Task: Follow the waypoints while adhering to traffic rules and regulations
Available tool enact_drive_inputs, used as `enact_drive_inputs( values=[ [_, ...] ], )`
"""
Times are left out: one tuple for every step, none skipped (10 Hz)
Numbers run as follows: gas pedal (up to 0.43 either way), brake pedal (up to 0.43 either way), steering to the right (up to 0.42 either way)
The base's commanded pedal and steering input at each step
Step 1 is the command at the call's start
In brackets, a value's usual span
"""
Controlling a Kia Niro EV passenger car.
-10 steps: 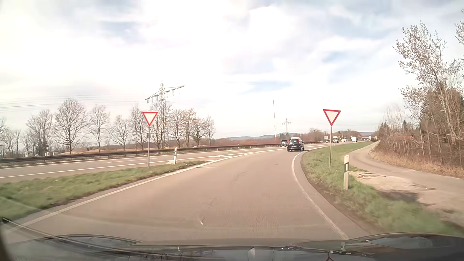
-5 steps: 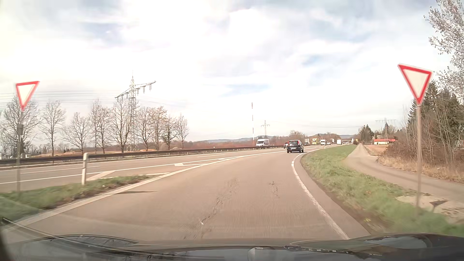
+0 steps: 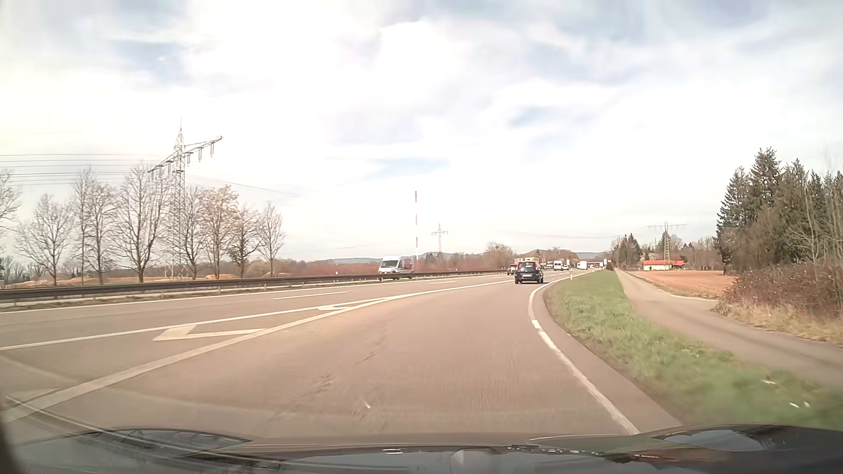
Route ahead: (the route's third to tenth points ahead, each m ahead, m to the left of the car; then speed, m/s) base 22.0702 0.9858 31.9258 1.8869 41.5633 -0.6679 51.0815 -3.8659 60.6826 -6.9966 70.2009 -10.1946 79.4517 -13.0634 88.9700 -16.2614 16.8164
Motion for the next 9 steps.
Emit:
enact_drive_inputs(
  values=[
    [0.197,0.000,0.055],
    [0.209,0.000,0.055],
    [0.209,0.000,0.055],
    [0.209,0.000,0.055],
    [0.209,0.000,0.055],
    [0.209,0.000,0.054],
    [0.209,0.000,0.054],
    [0.209,0.000,0.053],
    [0.209,0.000,0.051]
  ],
)
